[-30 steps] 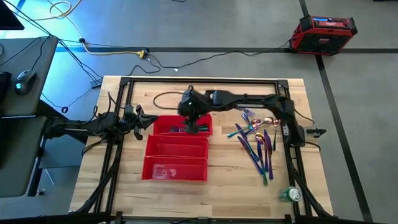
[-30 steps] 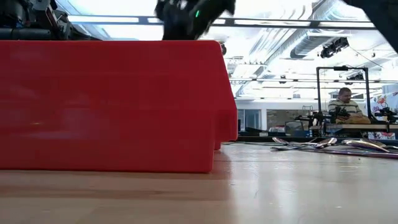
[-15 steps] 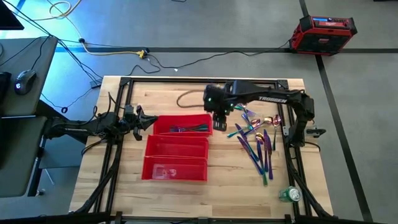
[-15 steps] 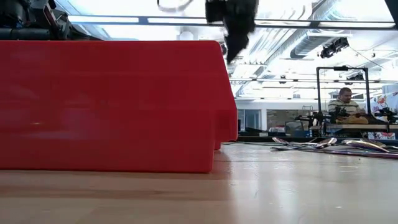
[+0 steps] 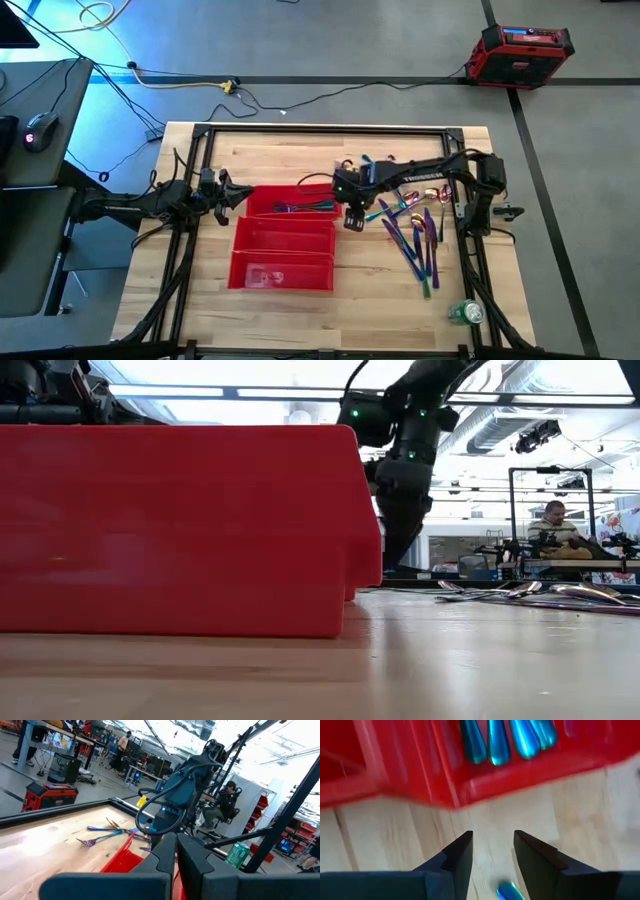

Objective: Sort silverware
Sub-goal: Adjust the top red bin, then put the purple fork into the top red bin

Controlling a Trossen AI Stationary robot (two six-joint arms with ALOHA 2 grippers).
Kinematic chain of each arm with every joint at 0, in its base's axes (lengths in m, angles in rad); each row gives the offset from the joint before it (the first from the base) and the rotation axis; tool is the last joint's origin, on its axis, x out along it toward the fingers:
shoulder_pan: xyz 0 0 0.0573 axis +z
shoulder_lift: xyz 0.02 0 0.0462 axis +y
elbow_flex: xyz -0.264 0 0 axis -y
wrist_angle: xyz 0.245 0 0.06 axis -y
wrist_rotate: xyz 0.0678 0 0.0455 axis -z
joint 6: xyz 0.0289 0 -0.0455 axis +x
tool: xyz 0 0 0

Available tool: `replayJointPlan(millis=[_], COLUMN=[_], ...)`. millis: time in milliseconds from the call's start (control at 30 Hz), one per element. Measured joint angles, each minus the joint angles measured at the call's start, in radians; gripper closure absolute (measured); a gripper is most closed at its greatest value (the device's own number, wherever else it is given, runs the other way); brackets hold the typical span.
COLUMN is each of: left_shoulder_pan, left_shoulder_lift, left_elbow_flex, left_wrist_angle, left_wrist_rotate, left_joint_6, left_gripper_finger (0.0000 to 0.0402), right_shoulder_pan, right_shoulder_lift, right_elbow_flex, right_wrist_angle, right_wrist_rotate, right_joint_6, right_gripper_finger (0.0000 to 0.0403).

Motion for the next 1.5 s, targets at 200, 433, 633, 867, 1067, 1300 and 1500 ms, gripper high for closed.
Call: replayJointPlan(millis=[200,433,633,867,1067,1300,1500], left_shoulder_pan=[0.000,0.000,0.000,0.000,0.000,0.000,0.000], left_shoulder_lift=[0.000,0.000,0.000,0.000,0.000,0.000,0.000], left_elbow_flex=[0.000,0.000,0.000,0.000,0.000,0.000,0.000], left_wrist_angle=[0.000,0.000,-0.001,-0.001,-0.002,-0.002,-0.002], left_wrist_rotate=[-0.002,-0.002,-0.002,-0.003,-0.002,-0.002,-0.002], left_joint_6=[0.000,0.000,0.001,0.002,0.002,0.008,0.010], left_gripper_finger=[0.0401,0.0401,0.0401,0.0401,0.0401,0.0401,0.0401], right_shoulder_pan=[0.021,0.024,0.023,-0.007,-0.186,-0.348,-0.403], right_shoulder_lift=[0.000,0.000,-0.012,-0.122,-0.091,0.039,0.122], right_elbow_flex=[-0.006,-0.006,-0.004,0.032,0.031,0.030,0.030], right_wrist_angle=[0.105,0.139,0.073,-0.012,-0.006,0.045,0.079], right_wrist_rotate=[0.019,0.035,0.084,0.265,0.232,0.151,0.151], right_joint_6=[-0.004,-0.005,-0.037,-0.160,-0.259,-0.356,-0.385], right_gripper_finger=[0.0270,0.0270,0.0270,0.0269,0.0269,0.0269,0.0269])
